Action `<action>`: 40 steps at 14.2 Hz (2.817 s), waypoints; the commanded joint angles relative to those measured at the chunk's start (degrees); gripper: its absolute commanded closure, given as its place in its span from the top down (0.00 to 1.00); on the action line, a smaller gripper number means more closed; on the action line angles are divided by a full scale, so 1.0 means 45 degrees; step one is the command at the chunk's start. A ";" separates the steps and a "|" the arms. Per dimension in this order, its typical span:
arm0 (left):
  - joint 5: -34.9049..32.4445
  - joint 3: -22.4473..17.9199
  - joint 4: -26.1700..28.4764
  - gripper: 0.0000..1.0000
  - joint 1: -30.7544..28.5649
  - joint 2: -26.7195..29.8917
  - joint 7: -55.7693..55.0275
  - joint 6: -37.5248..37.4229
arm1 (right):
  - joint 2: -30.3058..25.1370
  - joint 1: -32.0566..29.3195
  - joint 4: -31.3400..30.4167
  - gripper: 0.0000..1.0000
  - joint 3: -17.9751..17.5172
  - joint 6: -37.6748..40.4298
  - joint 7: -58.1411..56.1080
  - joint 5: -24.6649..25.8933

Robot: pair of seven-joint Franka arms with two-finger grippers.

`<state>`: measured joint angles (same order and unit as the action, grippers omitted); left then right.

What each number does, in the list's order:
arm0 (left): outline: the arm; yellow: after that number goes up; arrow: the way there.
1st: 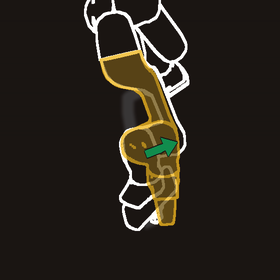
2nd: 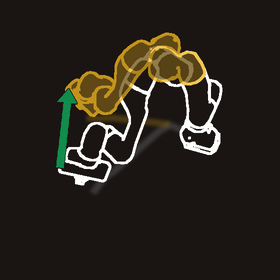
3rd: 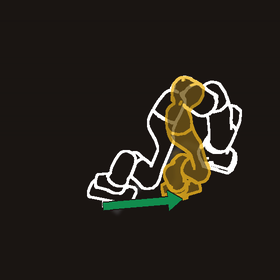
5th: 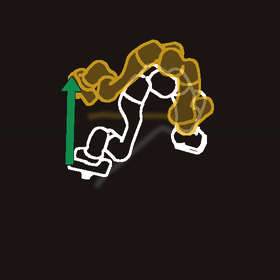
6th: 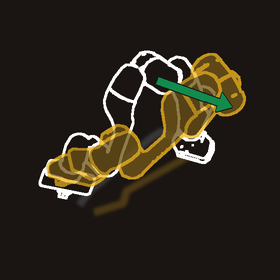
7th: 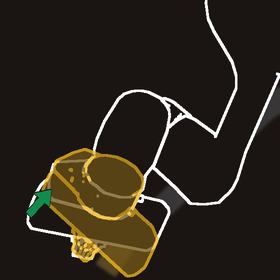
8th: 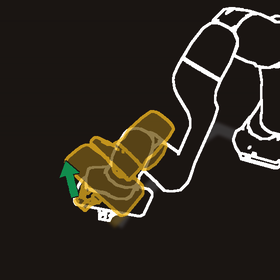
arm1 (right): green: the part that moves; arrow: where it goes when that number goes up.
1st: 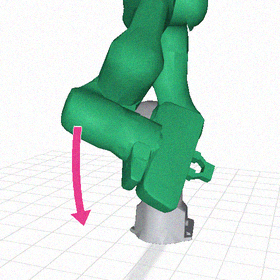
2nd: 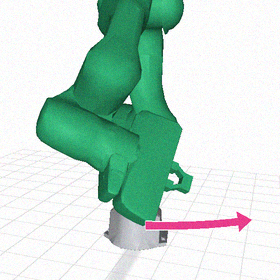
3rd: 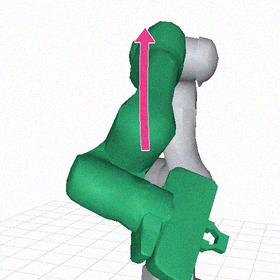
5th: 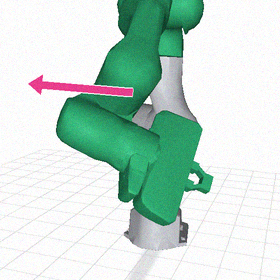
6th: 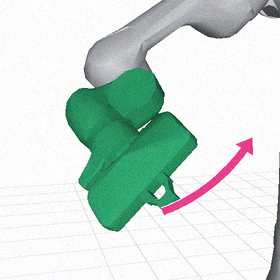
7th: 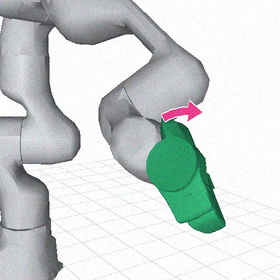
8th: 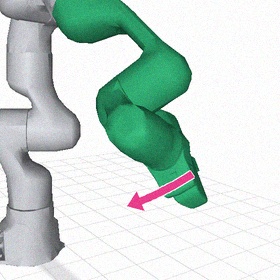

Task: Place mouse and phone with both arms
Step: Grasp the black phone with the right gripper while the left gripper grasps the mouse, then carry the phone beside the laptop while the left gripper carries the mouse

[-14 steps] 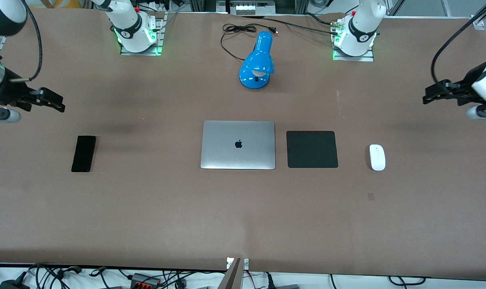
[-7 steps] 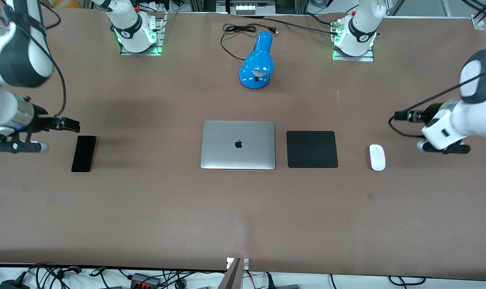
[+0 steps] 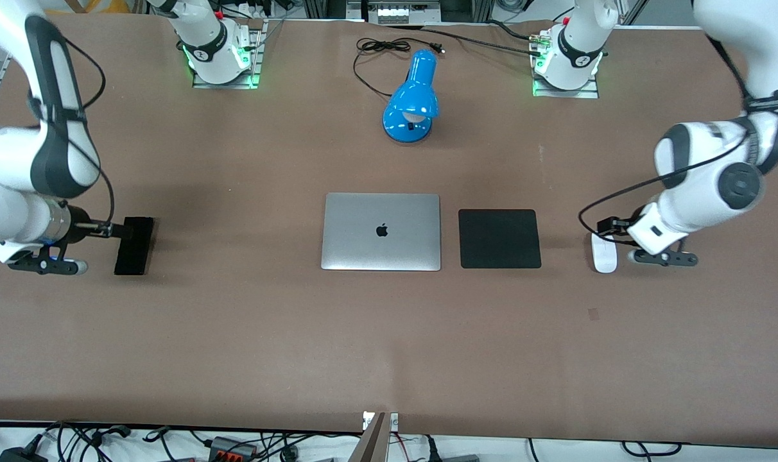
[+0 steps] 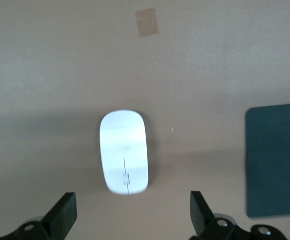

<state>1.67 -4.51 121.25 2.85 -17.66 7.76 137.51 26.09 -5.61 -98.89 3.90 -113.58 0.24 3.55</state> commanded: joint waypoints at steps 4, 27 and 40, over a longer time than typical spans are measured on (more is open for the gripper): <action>0.0255 0.0026 0.1101 1.00 -0.0302 -0.1211 0.1576 0.3869 | 0.1407 -0.0725 -0.0677 1.00 -0.0164 -0.2778 -0.0032 -0.0086; 0.0371 0.0025 -0.5431 0.43 -0.0323 -0.0704 0.1187 -0.6247 | 0.2268 -0.1195 -0.1678 1.00 -0.0203 -0.4681 -0.0365 -0.0711; 0.0042 0.2995 -0.3453 0.42 0.1609 -0.1252 -0.4495 -0.3553 | 0.1429 -0.0650 -0.1075 0.32 -0.0300 -0.2910 -0.0677 -0.0632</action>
<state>2.30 9.15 100.94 8.41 -24.33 -9.61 116.79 35.26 -9.81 -105.38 2.90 -131.55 -1.28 0.85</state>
